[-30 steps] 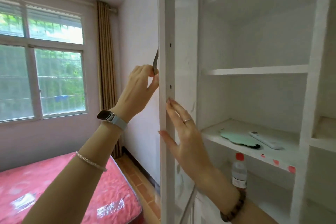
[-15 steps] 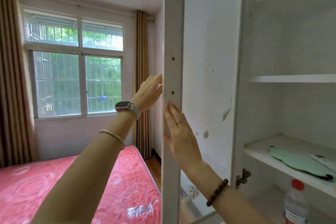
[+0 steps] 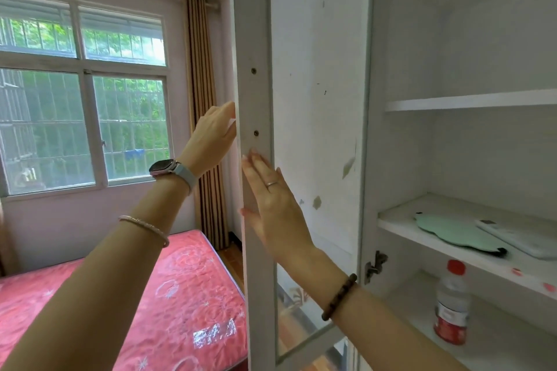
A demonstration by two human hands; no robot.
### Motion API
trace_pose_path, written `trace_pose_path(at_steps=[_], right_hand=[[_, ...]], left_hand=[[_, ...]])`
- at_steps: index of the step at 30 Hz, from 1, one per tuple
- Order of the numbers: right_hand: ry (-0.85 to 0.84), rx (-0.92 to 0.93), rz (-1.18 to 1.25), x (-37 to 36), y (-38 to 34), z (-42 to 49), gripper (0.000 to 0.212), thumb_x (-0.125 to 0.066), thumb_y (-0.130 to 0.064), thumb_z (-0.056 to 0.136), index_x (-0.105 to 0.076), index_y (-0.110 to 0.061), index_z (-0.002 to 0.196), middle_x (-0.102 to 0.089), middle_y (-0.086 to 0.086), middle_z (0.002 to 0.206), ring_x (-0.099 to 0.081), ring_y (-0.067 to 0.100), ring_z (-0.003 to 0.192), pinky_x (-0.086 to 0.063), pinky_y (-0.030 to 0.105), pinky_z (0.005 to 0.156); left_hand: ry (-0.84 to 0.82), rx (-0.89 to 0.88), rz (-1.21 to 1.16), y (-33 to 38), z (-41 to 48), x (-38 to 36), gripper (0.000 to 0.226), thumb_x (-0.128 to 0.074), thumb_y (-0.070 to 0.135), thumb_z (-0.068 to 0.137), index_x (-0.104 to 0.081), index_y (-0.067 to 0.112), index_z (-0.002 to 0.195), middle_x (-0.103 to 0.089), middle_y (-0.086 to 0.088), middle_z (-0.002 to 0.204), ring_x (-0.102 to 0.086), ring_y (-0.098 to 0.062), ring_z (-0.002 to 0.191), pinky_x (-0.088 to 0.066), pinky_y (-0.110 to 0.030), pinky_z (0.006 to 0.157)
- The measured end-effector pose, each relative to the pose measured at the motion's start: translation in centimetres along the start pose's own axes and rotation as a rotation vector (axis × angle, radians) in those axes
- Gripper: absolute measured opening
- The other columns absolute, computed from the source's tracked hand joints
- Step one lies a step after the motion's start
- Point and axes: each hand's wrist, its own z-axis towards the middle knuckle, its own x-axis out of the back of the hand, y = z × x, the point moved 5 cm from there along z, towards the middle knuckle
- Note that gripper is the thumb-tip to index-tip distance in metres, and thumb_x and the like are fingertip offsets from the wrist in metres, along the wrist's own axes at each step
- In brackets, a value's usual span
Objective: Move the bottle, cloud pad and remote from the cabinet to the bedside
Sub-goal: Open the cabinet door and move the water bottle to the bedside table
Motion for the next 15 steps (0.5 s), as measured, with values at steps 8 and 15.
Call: trace_pose_path(at_steps=[8, 15], right_hand=[[-0.035, -0.036, -0.053, 5.2, 1.4, -3.9, 0.049, -0.06, -0.016, 0.089, -0.049, -0.013, 0.136, -0.057, 0.006, 0.133, -0.054, 0.023, 0.119, -0.04, 0.036, 0.104], [-0.029, -0.245, -0.125, 11.4, 4.4, -12.3, 0.029, -0.053, -0.022, 0.093, -0.054, -0.019, 0.122, -0.064, -0.002, 0.111, -0.055, 0.016, 0.102, -0.04, 0.028, 0.091]], left_hand=[[0.239, 0.006, -0.015, 3.1, -5.3, 1.7, 0.02, -0.05, 0.013, 0.095, -0.056, 0.002, 0.111, -0.064, -0.016, 0.105, -0.06, -0.021, 0.091, -0.045, -0.024, 0.08], [0.26, 0.117, -0.064, 7.9, -14.6, -0.5, 0.019, -0.054, 0.008, 0.089, -0.055, 0.006, 0.107, -0.06, -0.015, 0.104, -0.058, -0.026, 0.091, -0.048, -0.035, 0.083]])
